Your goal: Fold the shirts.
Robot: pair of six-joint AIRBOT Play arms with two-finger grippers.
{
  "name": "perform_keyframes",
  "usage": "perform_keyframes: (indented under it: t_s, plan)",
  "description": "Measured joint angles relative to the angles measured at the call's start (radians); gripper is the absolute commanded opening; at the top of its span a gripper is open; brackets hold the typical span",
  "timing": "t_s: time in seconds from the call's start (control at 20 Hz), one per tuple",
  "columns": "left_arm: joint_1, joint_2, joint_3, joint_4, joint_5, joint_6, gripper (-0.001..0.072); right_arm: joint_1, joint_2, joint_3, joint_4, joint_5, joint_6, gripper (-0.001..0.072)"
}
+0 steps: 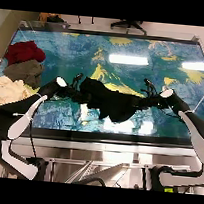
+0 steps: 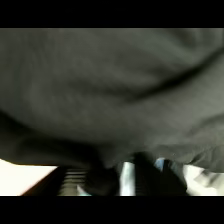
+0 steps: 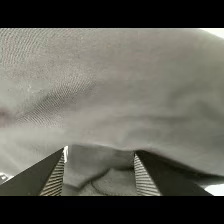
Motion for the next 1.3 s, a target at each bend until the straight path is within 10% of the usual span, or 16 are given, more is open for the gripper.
perform_keyframes:
  t_s: [0.3,0.4,0.55,0.65,0.75,0.8,1.3]
  plan:
    - [-0.003,0.031,0.014,-0.006,-0.015,0.002,0.0015,0.009,-0.061,0.002,0.195,0.005,-0.138,0.0459]
    - [0.007,0.055,0.015,-0.007,-0.019,0.002,0.0015,0.011,-0.083,0.002,0.261,-0.008,-0.185,0.0186]
    - [0.023,0.079,0.015,-0.009,-0.027,0.002,0.0015,0.012,-0.111,0.002,0.332,-0.023,-0.240,0.0016]
    - [0.028,0.086,0.015,-0.009,-0.039,0.002,0.0015,0.011,-0.121,0.003,0.377,-0.023,-0.277,0.0024]
    - [0.031,0.090,0.015,-0.009,-0.050,0.003,0.0015,-0.003,-0.117,0.010,0.397,0.002,-0.307,0.0344]
    - [0.031,0.091,0.015,-0.009,-0.058,0.003,0.0015,-0.021,-0.108,0.015,0.397,0.015,-0.316,0.0392]
    - [0.048,0.093,0.015,0.005,-0.123,0.055,0.0019,-0.299,-0.002,0.031,0.193,0.136,-0.191,0.0457]
